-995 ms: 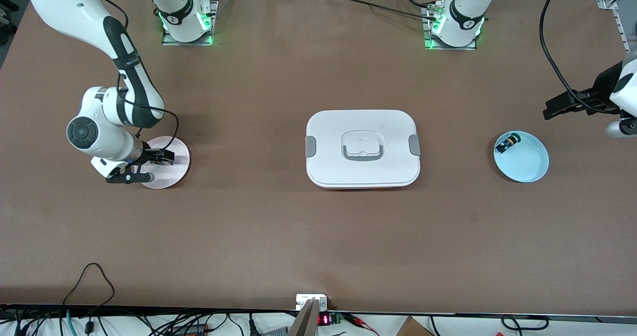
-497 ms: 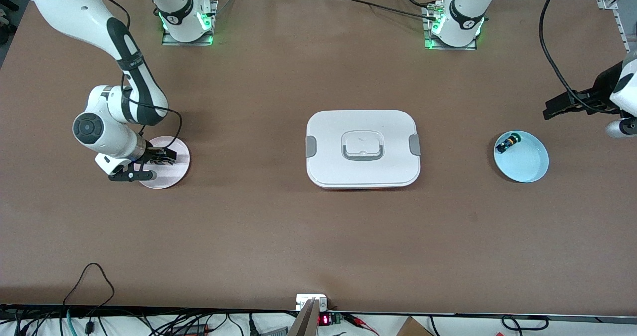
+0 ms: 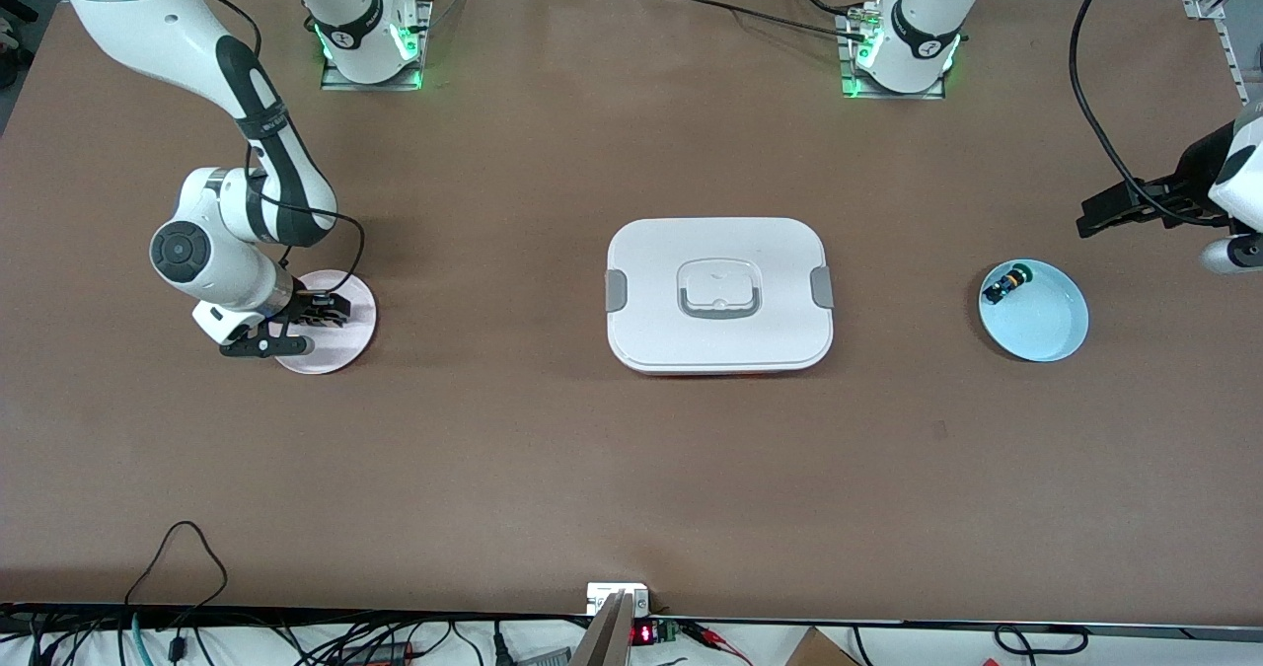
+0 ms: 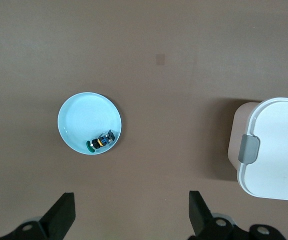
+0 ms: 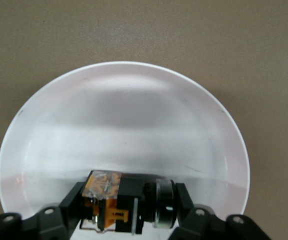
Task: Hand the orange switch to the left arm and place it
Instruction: 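Close the right gripper on the orange switch, then lift the orange switch with the right gripper toward the box, then pass the switch above the box while the left gripper grasps it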
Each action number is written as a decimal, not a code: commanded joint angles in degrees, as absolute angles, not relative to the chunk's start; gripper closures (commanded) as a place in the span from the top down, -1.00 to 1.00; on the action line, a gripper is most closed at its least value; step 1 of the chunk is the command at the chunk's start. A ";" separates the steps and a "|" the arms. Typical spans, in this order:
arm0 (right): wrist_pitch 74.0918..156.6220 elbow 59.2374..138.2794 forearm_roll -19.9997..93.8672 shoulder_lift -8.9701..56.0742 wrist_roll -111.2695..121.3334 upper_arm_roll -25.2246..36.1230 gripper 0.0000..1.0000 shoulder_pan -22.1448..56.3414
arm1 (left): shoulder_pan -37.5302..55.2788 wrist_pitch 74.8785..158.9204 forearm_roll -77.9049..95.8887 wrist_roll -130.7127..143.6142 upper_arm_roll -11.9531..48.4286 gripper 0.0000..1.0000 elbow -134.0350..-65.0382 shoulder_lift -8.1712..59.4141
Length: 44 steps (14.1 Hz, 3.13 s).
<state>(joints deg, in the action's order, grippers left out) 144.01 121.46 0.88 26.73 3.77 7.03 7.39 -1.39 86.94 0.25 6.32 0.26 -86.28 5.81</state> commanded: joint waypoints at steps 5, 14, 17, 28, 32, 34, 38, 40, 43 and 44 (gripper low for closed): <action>142.23 120.94 1.41 25.32 14.66 7.38 -0.32 8.70 | -1.58 86.31 0.00 6.07 0.44 1.00 -84.55 6.68; 116.39 103.30 3.94 18.99 22.57 4.14 -0.47 8.70 | -1.58 86.22 0.26 6.15 0.44 1.00 -84.55 6.59; 113.29 99.06 9.83 15.48 34.32 3.78 -0.50 8.79 | -1.58 86.22 1.14 6.24 0.35 1.00 -84.55 6.59; 115.30 91.76 45.06 10.11 63.01 -5.27 -0.65 10.72 | -4.48 84.29 37.49 1.32 -2.81 1.00 -91.31 8.26; 118.38 91.76 59.28 11.68 70.55 -5.98 -0.65 15.19 | -4.48 84.46 57.24 -0.60 -2.81 1.00 -98.94 9.58; 120.66 91.67 66.15 13.09 75.04 -5.98 -0.65 18.09 | -3.96 84.81 69.28 -1.58 -2.73 1.00 -103.86 10.54; 121.91 87.72 80.21 20.37 85.93 -6.50 -0.65 20.82 | -0.62 89.89 82.34 -1.06 -0.36 1.00 -108.19 10.37; 121.99 86.06 86.71 23.36 90.85 -6.50 -0.65 22.58 | -0.62 96.99 87.51 -0.62 5.68 1.00 -109.59 9.06; 122.69 81.31 92.54 27.24 94.57 -6.33 -0.70 26.44 | -0.53 111.92 94.90 -0.35 15.61 1.00 -110.30 8.09; 123.57 80.08 92.64 27.77 94.57 -6.33 -0.70 27.24 | -0.53 116.41 96.49 -0.35 18.60 1.00 -110.30 7.82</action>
<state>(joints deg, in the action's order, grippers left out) 122.31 85.02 90.53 25.33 93.68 -6.45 25.23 -0.37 110.01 92.95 -0.60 14.76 -108.18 10.30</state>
